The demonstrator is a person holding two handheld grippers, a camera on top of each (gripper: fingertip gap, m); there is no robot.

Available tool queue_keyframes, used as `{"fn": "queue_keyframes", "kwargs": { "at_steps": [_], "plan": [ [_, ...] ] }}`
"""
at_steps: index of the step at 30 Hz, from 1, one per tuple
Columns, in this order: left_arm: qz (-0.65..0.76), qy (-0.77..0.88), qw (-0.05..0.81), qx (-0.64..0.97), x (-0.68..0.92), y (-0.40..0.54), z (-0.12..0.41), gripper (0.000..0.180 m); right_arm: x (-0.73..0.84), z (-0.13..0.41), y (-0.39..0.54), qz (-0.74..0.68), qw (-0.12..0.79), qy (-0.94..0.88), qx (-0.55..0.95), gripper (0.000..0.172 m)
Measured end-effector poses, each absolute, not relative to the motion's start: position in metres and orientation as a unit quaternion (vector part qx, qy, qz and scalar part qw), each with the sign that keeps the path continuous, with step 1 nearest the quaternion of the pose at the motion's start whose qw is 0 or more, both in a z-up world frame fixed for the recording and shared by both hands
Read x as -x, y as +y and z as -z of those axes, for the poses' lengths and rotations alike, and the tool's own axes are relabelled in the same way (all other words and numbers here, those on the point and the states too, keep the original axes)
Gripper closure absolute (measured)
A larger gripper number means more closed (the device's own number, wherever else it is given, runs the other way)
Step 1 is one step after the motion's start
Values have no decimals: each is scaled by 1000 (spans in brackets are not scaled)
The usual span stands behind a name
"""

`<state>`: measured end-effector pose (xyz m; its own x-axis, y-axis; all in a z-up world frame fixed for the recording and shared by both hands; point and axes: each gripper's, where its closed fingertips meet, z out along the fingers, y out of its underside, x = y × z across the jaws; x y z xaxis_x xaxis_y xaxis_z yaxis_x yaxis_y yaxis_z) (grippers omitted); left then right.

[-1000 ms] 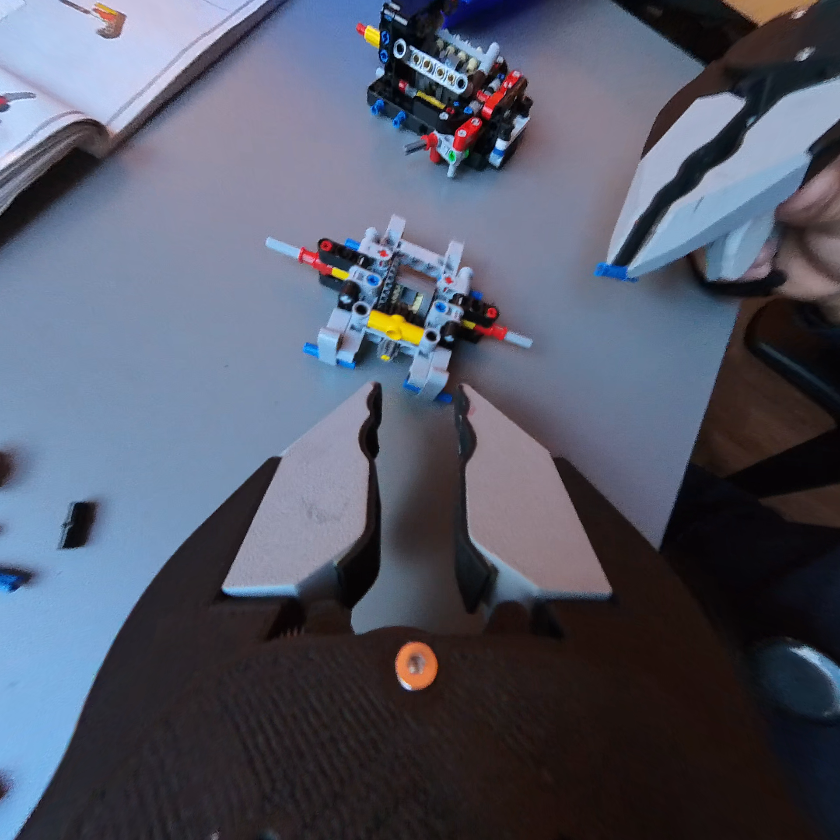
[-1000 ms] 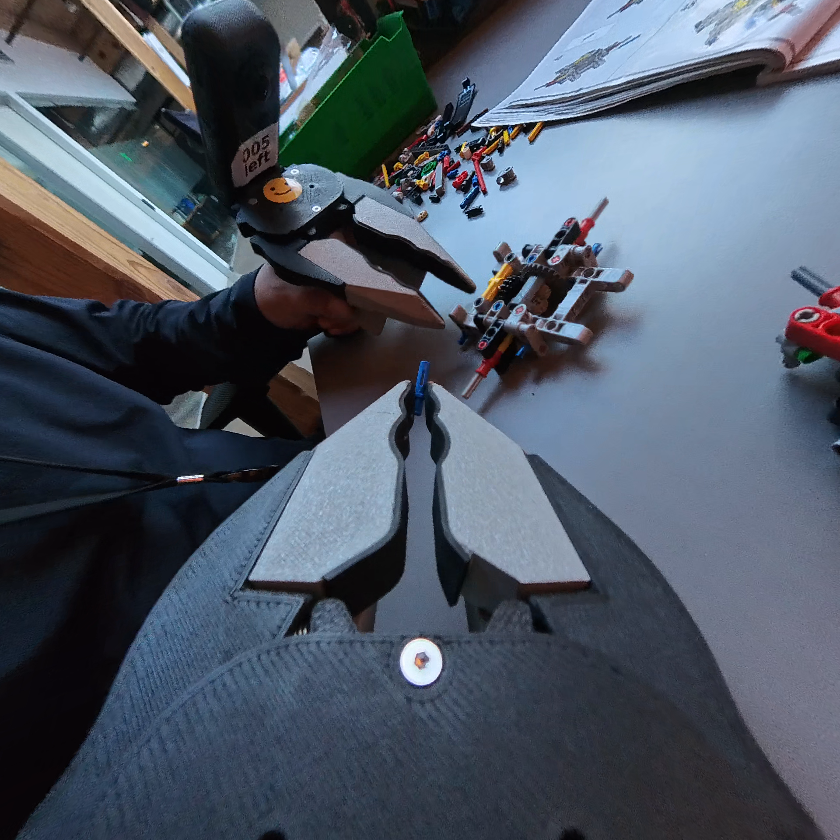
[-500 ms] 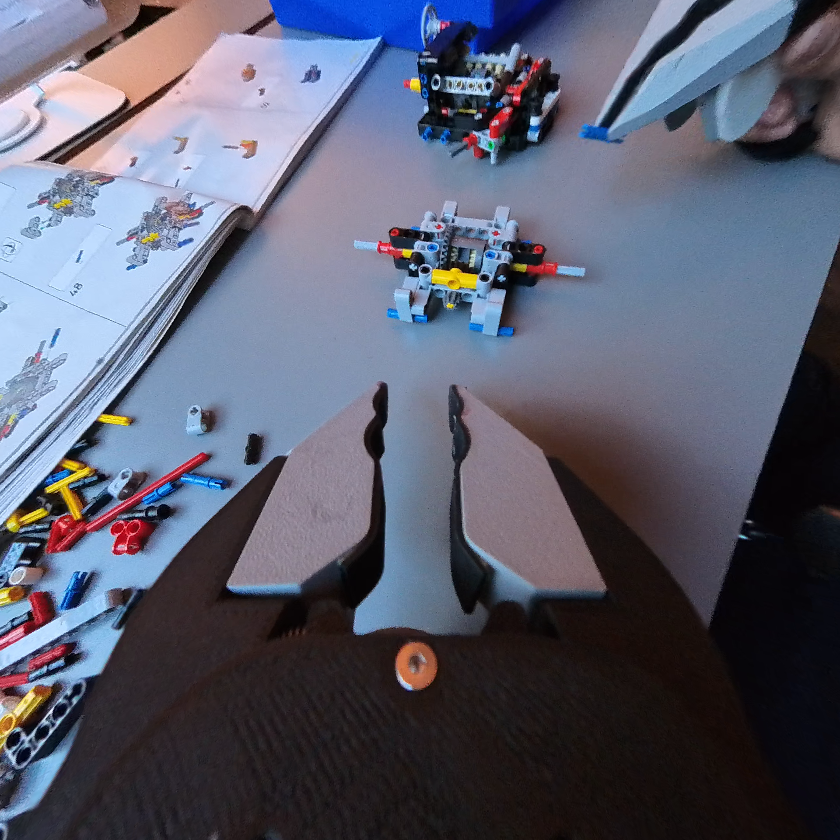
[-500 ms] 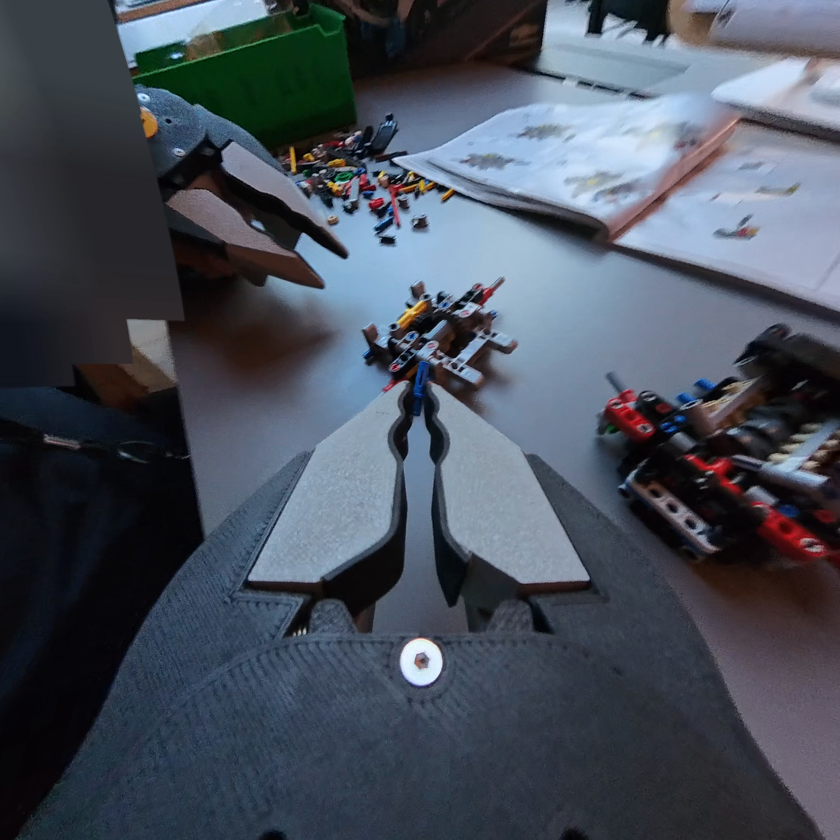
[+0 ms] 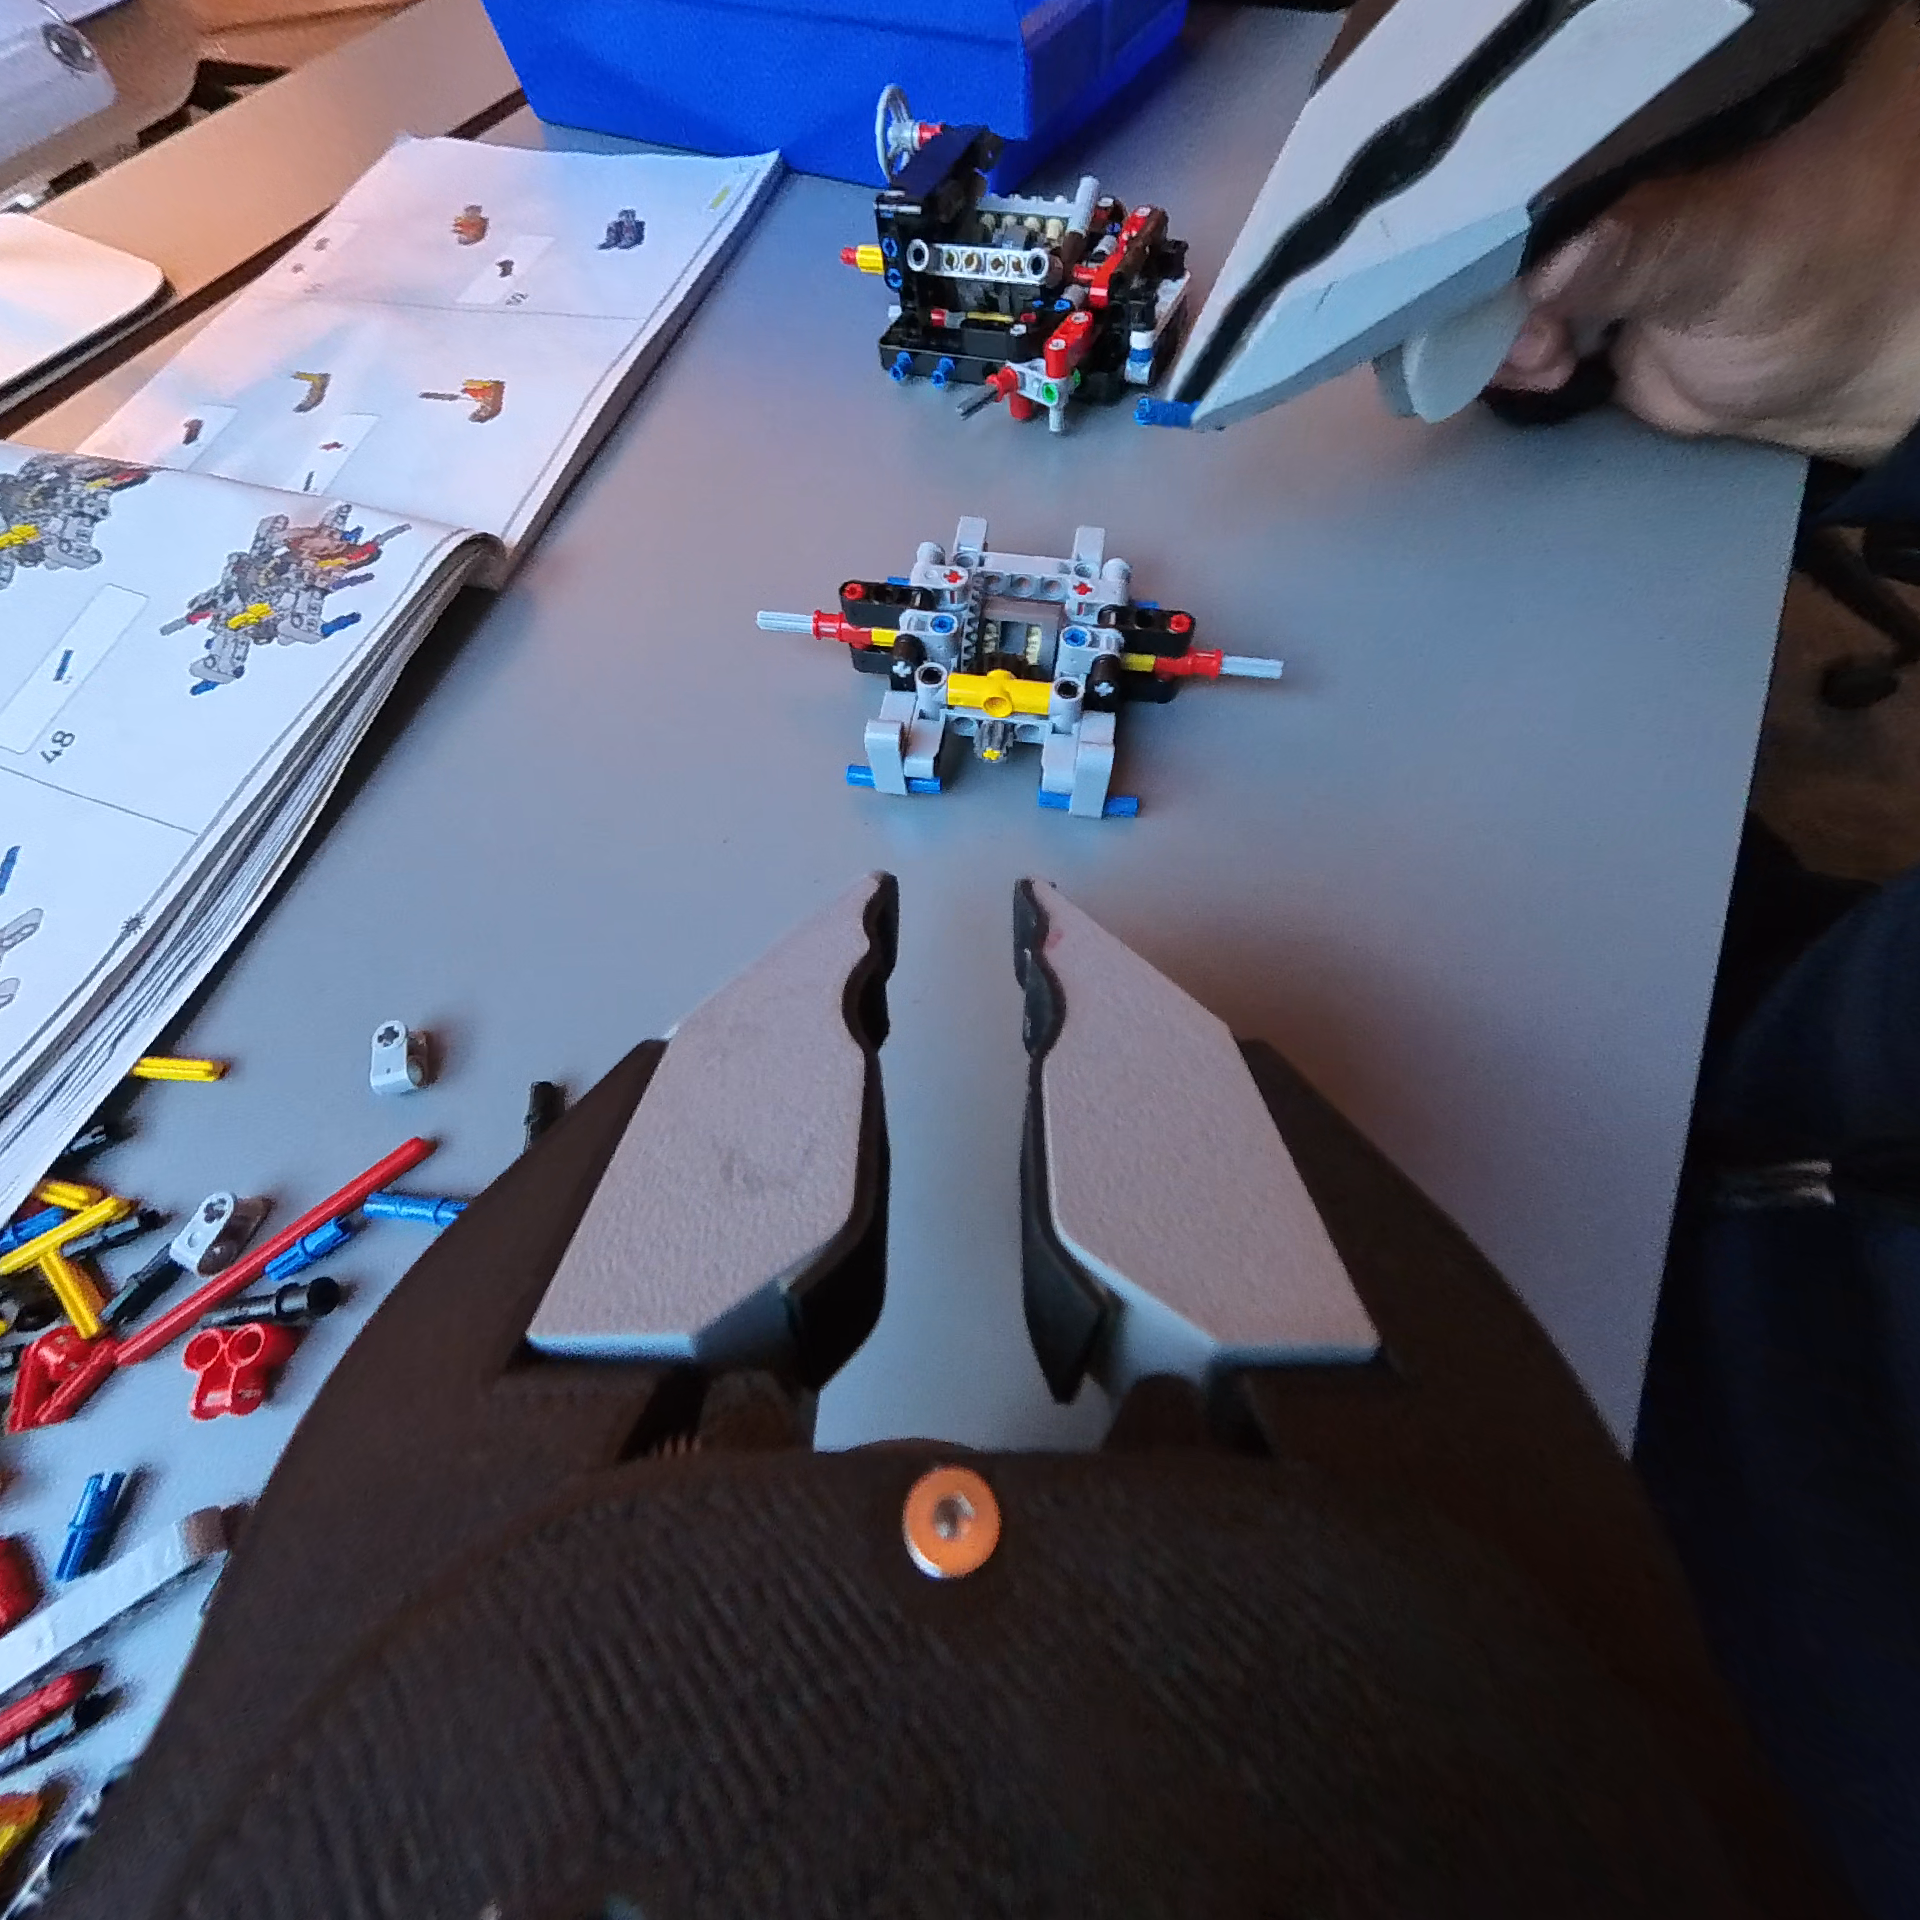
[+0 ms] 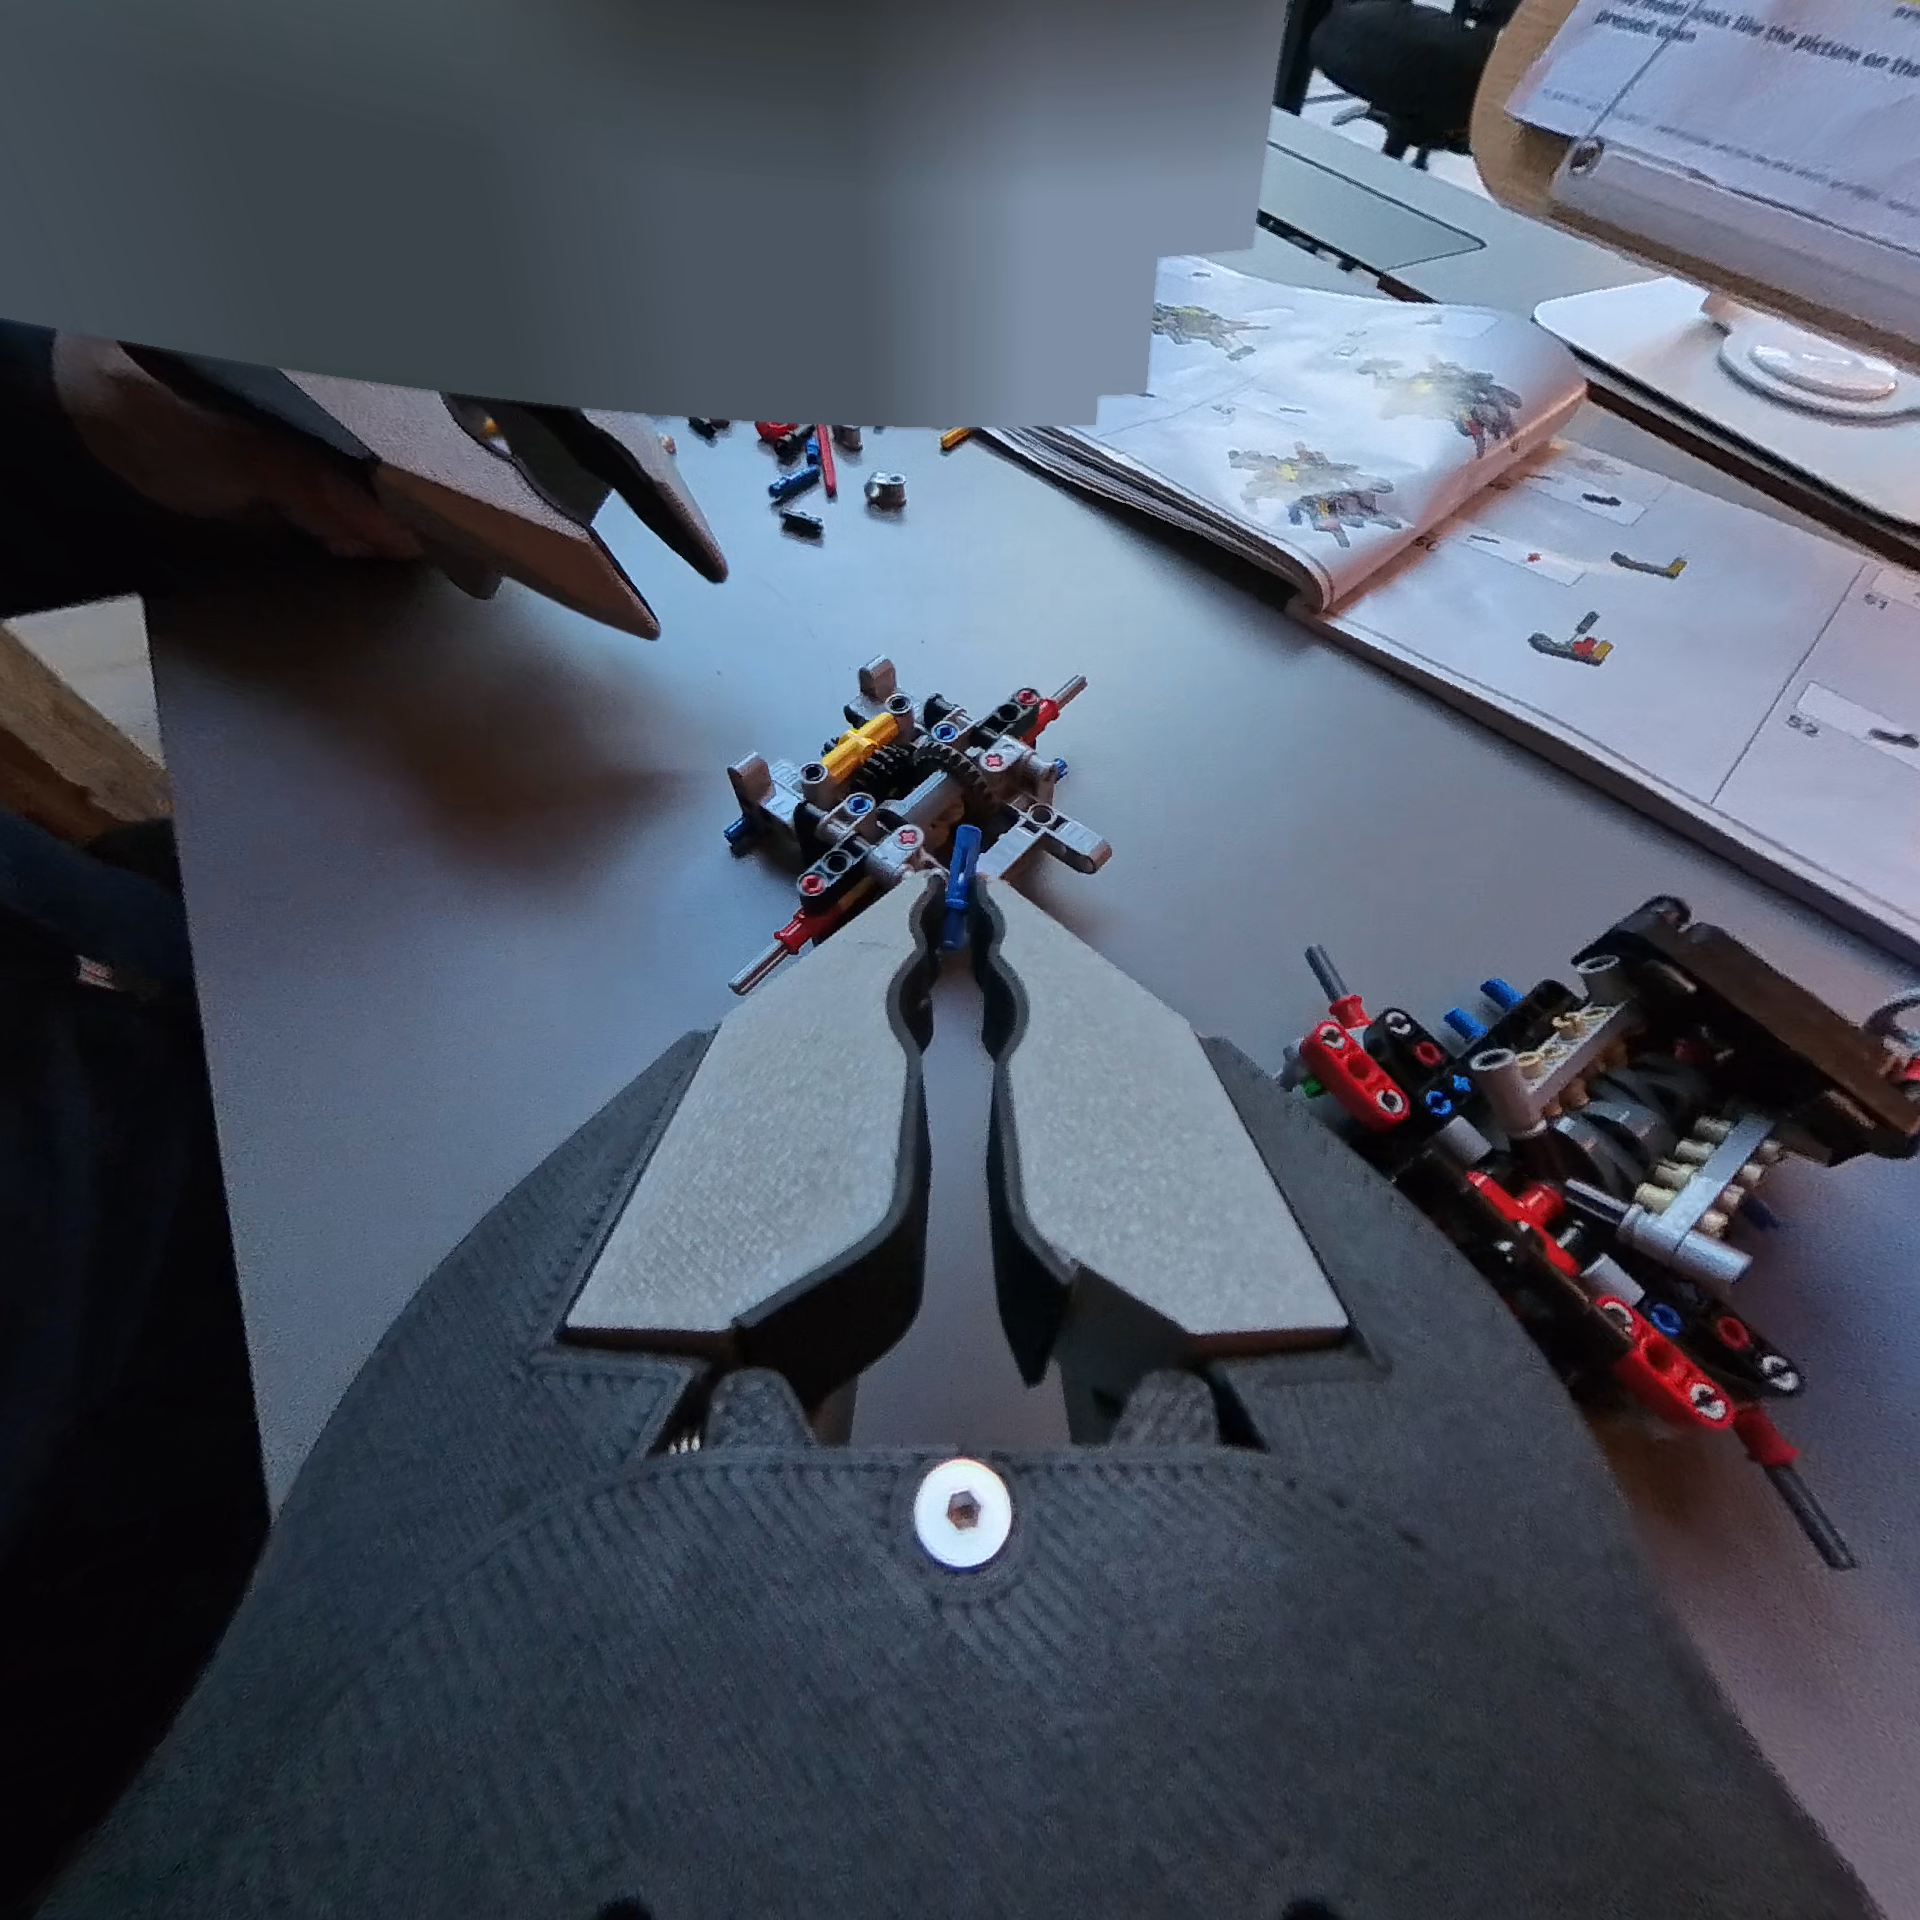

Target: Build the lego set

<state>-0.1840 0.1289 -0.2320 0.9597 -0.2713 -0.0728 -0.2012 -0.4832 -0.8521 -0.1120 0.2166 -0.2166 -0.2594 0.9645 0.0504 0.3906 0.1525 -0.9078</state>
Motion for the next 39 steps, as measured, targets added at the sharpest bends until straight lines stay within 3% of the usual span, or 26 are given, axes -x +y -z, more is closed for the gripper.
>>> {"fn": "queue_keyframes", "kwargs": {
  "at_steps": [5,10,16,24,32,39],
  "plan": [
    [50,161,485,858,168,132,232,166,111,220,196,-339,402,-729,437,170],
    [154,162,452,863,133,136,229,163,108,217,170,-299,440,-759,375,171],
    [-59,337,481,807,119,145,216,161,103,214,145,-360,348,-756,422,170],
    [-207,501,464,700,89,141,214,165,88,214,133,-446,200,-711,505,171],
    [-214,512,463,691,81,144,214,178,85,205,132,-502,152,-674,520,171],
    [-77,444,488,747,78,145,211,178,74,201,149,-455,229,-702,498,162]
  ]
}}
